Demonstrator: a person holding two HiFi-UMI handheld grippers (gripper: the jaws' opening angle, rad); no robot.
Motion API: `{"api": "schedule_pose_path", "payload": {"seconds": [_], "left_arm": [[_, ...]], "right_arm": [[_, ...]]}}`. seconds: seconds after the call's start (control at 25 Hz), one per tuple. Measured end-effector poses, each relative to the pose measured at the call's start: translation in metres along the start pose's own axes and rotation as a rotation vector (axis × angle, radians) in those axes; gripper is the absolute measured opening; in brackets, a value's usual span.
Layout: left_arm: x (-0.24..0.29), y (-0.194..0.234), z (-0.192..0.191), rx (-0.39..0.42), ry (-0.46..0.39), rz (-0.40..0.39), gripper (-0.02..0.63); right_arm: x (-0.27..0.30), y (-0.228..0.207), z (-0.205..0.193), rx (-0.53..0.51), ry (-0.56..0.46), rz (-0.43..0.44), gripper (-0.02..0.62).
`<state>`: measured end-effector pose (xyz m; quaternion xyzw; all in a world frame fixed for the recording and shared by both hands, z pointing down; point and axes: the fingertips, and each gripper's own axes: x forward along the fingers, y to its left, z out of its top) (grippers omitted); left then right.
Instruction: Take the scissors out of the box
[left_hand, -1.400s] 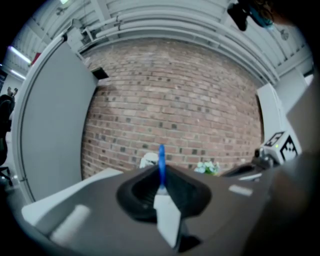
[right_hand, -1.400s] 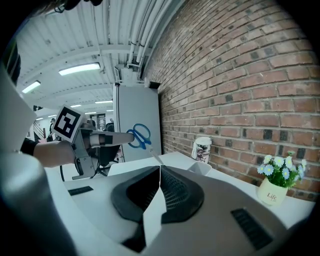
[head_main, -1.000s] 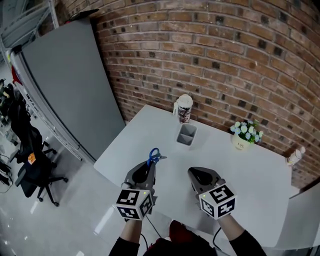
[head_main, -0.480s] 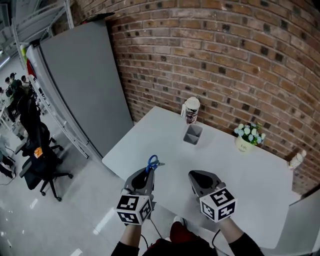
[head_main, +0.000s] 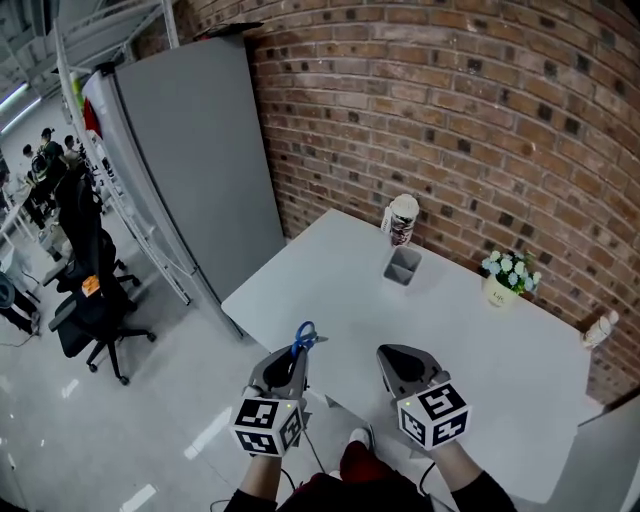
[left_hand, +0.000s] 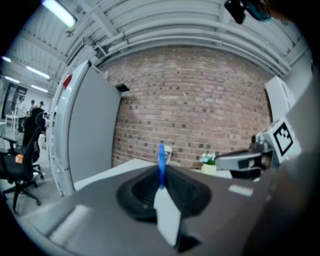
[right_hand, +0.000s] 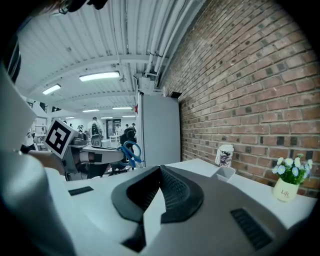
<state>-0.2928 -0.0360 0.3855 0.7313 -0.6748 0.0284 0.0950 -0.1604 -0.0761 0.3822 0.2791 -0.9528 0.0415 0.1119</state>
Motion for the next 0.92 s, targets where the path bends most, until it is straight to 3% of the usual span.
{"api": "schedule_pose_path", "payload": {"seconds": [0.92], "left_arm": [[-0.079, 0.026, -0.026, -0.04, -0.009, 0.102, 0.029]], "right_arm": [[-0.003, 0.072, -0.023, -0.006, 0.038, 0.095, 0.008]]}}
